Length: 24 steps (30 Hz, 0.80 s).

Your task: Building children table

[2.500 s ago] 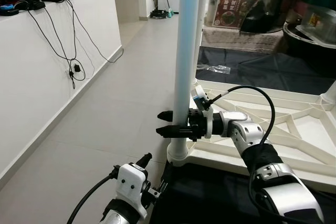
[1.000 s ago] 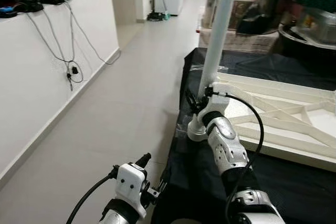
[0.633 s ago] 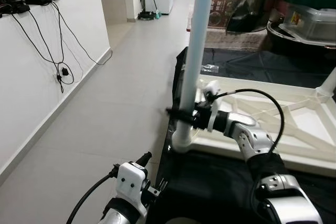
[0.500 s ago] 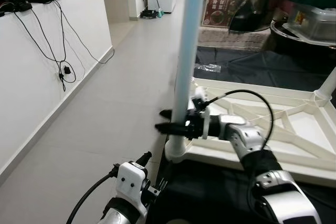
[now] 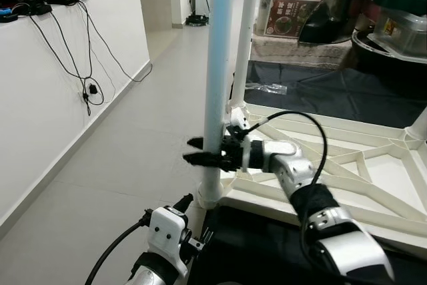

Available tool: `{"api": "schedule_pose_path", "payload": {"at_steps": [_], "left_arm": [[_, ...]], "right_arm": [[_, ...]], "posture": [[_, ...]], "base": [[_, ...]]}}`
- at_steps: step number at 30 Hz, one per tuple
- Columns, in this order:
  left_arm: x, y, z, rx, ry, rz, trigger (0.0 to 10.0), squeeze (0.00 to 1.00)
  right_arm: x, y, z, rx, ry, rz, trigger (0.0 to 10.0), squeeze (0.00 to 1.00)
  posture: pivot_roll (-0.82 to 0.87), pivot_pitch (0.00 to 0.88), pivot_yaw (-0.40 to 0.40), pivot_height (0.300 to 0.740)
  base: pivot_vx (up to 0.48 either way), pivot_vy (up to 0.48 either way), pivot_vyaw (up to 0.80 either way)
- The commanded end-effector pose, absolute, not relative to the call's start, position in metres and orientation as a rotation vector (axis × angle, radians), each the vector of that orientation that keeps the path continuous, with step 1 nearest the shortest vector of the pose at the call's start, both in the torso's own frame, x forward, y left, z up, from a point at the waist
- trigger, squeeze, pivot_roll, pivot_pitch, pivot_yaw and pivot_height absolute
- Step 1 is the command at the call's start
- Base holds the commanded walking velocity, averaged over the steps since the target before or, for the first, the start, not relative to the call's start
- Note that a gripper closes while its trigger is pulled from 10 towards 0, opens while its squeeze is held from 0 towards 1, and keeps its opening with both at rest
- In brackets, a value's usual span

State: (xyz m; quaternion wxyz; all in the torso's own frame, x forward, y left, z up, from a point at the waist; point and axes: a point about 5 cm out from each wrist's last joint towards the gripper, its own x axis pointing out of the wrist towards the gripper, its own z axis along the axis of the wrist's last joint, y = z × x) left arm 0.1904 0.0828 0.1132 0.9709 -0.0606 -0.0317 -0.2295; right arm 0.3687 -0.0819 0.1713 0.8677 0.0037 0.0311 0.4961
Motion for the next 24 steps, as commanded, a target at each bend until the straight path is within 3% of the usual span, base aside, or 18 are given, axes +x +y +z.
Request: {"api": "schedule_pose_path", "payload": {"at_steps": [1,2,3,4,5,7,8,10,11,12,13,19,20,21,22,24], "left_arm": [[0.189,0.084,0.108,-0.128,-0.040,-0.459,10.0,0.00],[0.189,0.084,0.108,-0.128,-0.040,-0.459,10.0,0.00],[0.189,0.084,0.108,-0.128,-0.040,-0.459,10.0,0.00],[0.189,0.084,0.108,-0.128,-0.040,-0.459,10.0,0.00],[0.189,0.084,0.108,-0.128,-0.039,-0.460,10.0,0.00],[0.189,0.084,0.108,-0.128,-0.039,-0.460,10.0,0.00],[0.189,0.084,0.107,-0.127,-0.038,-0.461,10.0,0.00],[0.189,0.084,0.107,-0.127,-0.038,-0.461,10.0,0.00],[0.189,0.084,0.107,-0.126,-0.038,-0.462,10.0,0.00],[0.189,0.084,0.107,-0.126,-0.038,-0.462,10.0,0.00],[0.189,0.085,0.107,-0.124,-0.038,-0.465,10.0,0.00],[0.189,0.085,0.108,-0.123,-0.040,-0.463,10.0,0.00],[0.189,0.085,0.108,-0.123,-0.040,-0.462,10.0,0.00],[0.189,0.085,0.108,-0.123,-0.040,-0.462,10.0,0.00],[0.189,0.085,0.108,-0.124,-0.041,-0.462,10.0,0.00],[0.189,0.086,0.109,-0.124,-0.042,-0.461,10.0,0.00]], "right_arm": [[0.379,-0.107,0.157,-0.002,0.132,0.747,0.0,0.00],[0.379,-0.107,0.157,-0.002,0.132,0.747,0.0,0.00],[0.386,-0.124,0.154,-0.009,0.138,0.478,0.0,0.00],[0.386,-0.124,0.154,-0.009,0.138,0.478,0.0,0.00],[0.388,-0.147,0.150,-0.015,0.144,0.197,0.0,0.00],[0.388,-0.147,0.150,-0.015,0.144,0.197,0.0,0.00],[0.384,-0.167,0.147,0.002,0.140,-0.039,0.0,0.00],[0.384,-0.167,0.147,0.002,0.140,-0.039,0.0,0.00],[0.375,-0.177,0.143,0.051,0.144,-0.203,0.0,0.00],[0.375,-0.177,0.143,0.051,0.144,-0.203,0.0,0.00],[0.361,-0.175,0.134,0.120,0.167,-0.349,0.0,0.00],[0.360,-0.152,0.132,0.145,0.165,-0.300,0.0,0.00],[0.363,-0.143,0.135,0.140,0.145,-0.277,10.0,0.00],[0.363,-0.143,0.135,0.140,0.145,-0.277,10.0,0.00],[0.367,-0.131,0.142,0.181,0.082,-0.184,10.0,1.00],[0.370,-0.122,0.150,0.194,0.025,-0.116,10.0,1.00]], "posture": [[0.05,0.000,-0.034,0.740],[0.05,0.000,-0.034,0.740],[0.05,0.000,-0.034,0.740],[0.05,0.000,-0.034,0.740],[0.04,0.000,-0.027,0.740],[0.04,0.000,-0.027,0.740],[0.04,0.000,-0.026,0.740],[0.04,0.000,-0.026,0.740],[0.04,0.000,-0.024,0.740],[0.04,0.000,-0.024,0.740],[0.04,0.000,-0.025,0.740],[0.05,0.000,-0.029,0.740],[0.05,0.000,-0.029,0.740],[0.05,0.000,-0.029,0.740],[0.05,0.000,-0.029,0.740],[0.05,0.000,-0.030,0.740]], "base": [[0.000,0.000,0.00],[0.000,0.000,0.00],[0.000,0.000,0.00],[0.000,0.000,0.00],[0.000,0.000,0.00],[0.000,0.000,0.00],[0.000,0.000,0.00],[0.000,0.000,0.00],[0.000,0.000,0.00],[0.000,0.000,0.00],[0.000,0.000,0.00],[0.000,0.000,0.00],[0.000,0.000,0.00],[0.000,0.000,0.00],[0.000,0.000,0.00],[0.000,0.000,0.00]]}}
